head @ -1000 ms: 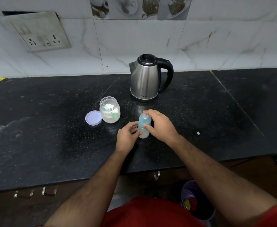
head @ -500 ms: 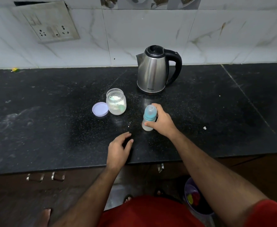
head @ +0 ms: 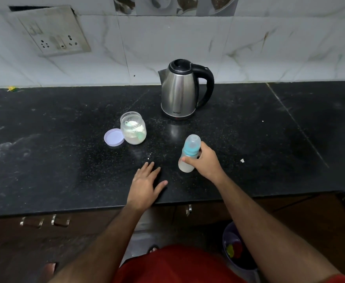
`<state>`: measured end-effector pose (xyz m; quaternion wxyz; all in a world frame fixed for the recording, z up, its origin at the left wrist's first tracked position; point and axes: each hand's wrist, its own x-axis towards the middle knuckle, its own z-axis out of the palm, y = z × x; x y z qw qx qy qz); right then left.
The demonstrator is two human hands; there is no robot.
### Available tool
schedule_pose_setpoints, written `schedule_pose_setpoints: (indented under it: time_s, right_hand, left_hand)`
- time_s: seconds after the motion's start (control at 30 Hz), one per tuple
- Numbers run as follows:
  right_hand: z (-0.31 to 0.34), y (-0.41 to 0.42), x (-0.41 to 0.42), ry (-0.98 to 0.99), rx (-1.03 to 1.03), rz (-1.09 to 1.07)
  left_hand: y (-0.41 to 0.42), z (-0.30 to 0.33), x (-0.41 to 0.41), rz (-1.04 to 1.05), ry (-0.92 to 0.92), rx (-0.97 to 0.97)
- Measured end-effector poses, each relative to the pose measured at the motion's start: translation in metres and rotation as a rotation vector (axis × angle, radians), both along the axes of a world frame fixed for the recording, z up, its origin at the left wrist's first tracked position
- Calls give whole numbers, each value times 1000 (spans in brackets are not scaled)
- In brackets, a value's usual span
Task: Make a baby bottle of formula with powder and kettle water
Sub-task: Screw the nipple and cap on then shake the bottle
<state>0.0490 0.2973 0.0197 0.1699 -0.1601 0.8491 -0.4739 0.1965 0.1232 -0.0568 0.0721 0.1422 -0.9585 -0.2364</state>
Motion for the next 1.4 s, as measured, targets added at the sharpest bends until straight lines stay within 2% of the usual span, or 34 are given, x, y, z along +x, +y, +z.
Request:
schedule_pose_setpoints:
  time_s: [0.33,0.47,0.7,0.8,0.93,0.97,1.13,1.17,1.3,1.4]
  right_hand:
    - [28,44,-4,12,-235,70]
    - [41,58,-8,-84,-383,122]
    - [73,70,-21,-110,-718,-165]
    - [66,72,-10,-150,-709,-185]
    - [48,75,16,-266,-540,178]
    - [49,75,18,-255,-543,199]
    - [70,66,2,-206,-819,-219]
    - [71,65,3,-208,-806,-201]
    - [66,62,18,-268,-638,104]
    - [70,61,10,-246,-783,-68]
  left_hand:
    - [6,-13,-23,52,-178,-160]
    - [7,-18,-24,63,-164,-193]
    - [7,-20,-22,78,-138,-184]
    - [7,-22,-23,87,-131,-190]
    - [6,-23,-23,91,-119,-183]
    - [6,-23,-23,92,-117,-179]
    - [6,-22,-23,92,-116,-164]
    - [6,-22,-23,93,-117,-166]
    - [4,-24,-23,94,-122,-172]
    - [4,-24,-23,92,-116,-178]
